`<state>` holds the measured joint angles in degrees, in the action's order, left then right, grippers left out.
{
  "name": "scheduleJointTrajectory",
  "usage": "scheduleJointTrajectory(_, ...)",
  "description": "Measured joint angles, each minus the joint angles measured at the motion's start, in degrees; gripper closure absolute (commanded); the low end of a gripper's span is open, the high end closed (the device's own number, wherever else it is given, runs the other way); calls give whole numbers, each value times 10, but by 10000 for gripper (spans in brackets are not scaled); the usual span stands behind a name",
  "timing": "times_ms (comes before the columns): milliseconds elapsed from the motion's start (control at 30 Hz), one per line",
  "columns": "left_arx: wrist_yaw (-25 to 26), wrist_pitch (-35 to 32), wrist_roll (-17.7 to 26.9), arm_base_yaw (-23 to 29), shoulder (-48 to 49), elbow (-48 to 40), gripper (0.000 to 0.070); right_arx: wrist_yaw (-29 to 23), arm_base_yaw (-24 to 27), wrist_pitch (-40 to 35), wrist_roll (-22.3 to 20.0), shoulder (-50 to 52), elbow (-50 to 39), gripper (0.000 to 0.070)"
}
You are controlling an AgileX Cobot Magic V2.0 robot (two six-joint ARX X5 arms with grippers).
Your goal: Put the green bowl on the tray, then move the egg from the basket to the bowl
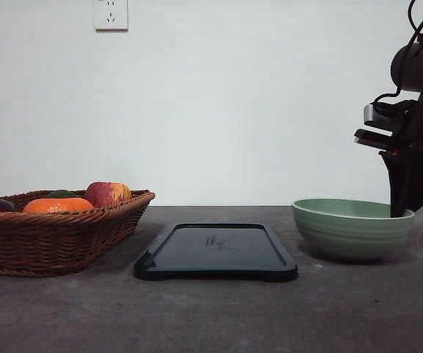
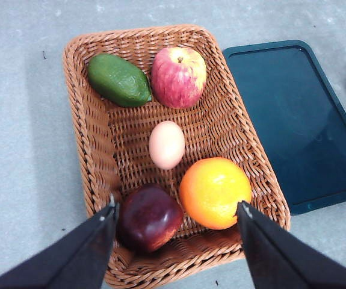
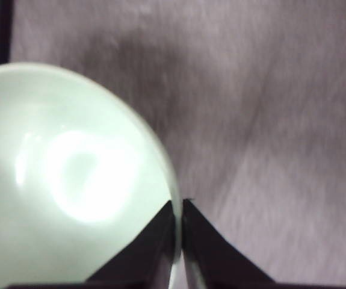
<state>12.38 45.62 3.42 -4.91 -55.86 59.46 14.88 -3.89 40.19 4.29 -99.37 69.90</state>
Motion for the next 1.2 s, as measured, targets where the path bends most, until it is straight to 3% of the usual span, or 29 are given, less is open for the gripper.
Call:
scheduleJointTrajectory(400,0,1,0,0,0,0,310,-1,-74,153,0,3,180,700)
scheduleJointTrajectory(800,0,1,0,0,0,0,310,-4,-169,135,13,-60,261,700)
scheduleJointTrajectory(1200,0,1,-13,0,0,0,310,-16,-197,74,26,-153,267,700)
